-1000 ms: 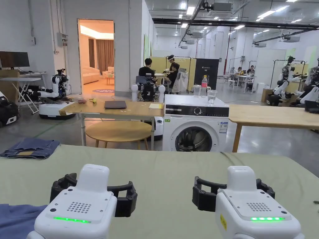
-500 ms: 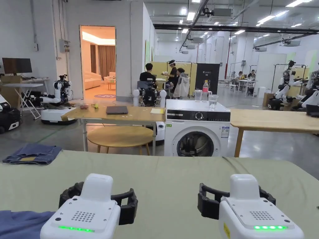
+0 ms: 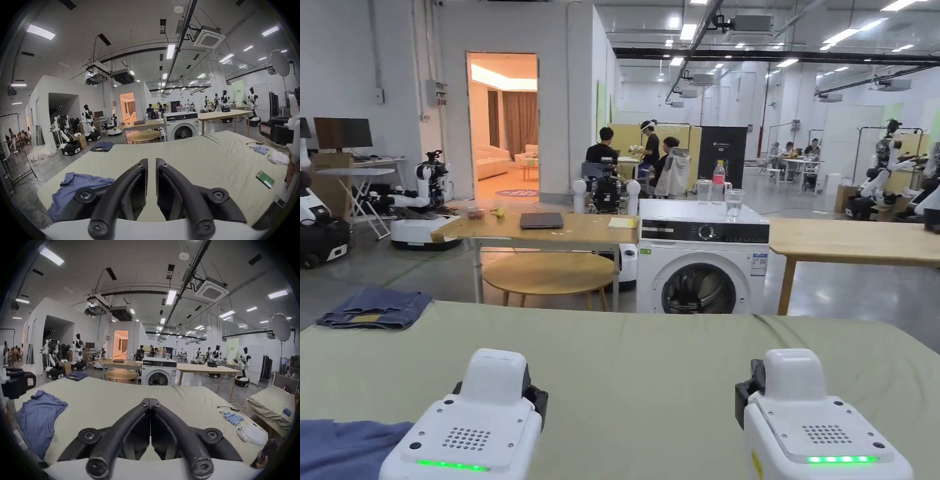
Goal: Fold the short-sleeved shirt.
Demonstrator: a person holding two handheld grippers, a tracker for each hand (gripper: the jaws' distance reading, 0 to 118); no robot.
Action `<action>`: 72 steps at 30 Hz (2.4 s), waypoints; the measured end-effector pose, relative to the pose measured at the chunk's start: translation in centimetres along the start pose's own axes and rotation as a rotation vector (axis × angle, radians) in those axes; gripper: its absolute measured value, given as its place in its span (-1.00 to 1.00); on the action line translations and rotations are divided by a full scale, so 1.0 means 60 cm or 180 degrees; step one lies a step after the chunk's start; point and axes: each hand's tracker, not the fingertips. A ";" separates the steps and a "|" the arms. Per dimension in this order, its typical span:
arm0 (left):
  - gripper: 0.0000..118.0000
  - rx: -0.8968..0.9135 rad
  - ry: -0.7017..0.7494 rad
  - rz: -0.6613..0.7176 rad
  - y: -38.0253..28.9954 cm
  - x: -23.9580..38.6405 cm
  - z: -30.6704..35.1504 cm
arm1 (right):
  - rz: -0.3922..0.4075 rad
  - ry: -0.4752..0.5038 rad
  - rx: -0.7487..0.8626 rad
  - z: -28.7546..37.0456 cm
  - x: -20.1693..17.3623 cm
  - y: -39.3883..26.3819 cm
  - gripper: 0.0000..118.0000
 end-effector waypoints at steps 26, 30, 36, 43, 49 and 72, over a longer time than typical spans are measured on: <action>0.72 -0.1201 0.1274 0.0419 -0.155 -0.397 -0.006 | 0.0071 0.1871 -0.0295 -0.034 -0.378 -0.037 -1.00; 0.98 -0.1708 0.0963 0.0698 -0.224 -0.438 -0.168 | 0.0108 0.1775 -0.0385 -0.062 -0.367 -0.053 -1.00; 0.87 -0.2559 0.0485 0.1110 -0.366 -0.427 -0.330 | 0.0194 0.1546 -0.0610 -0.105 -0.347 -0.090 -1.00; -1.00 -0.2628 0.0568 0.0781 -0.402 -0.444 -0.364 | 0.0205 0.1395 -0.0710 -0.126 -0.314 -0.102 -1.00; -1.00 -0.2437 0.0591 0.0817 -0.356 -0.423 -0.312 | 0.0081 0.1315 -0.0665 -0.123 -0.271 -0.084 -1.00; -1.00 -0.1514 -0.2468 -0.0296 -0.029 0.345 -0.253 | -0.0146 -0.0190 -0.0380 0.028 0.132 -0.031 -1.00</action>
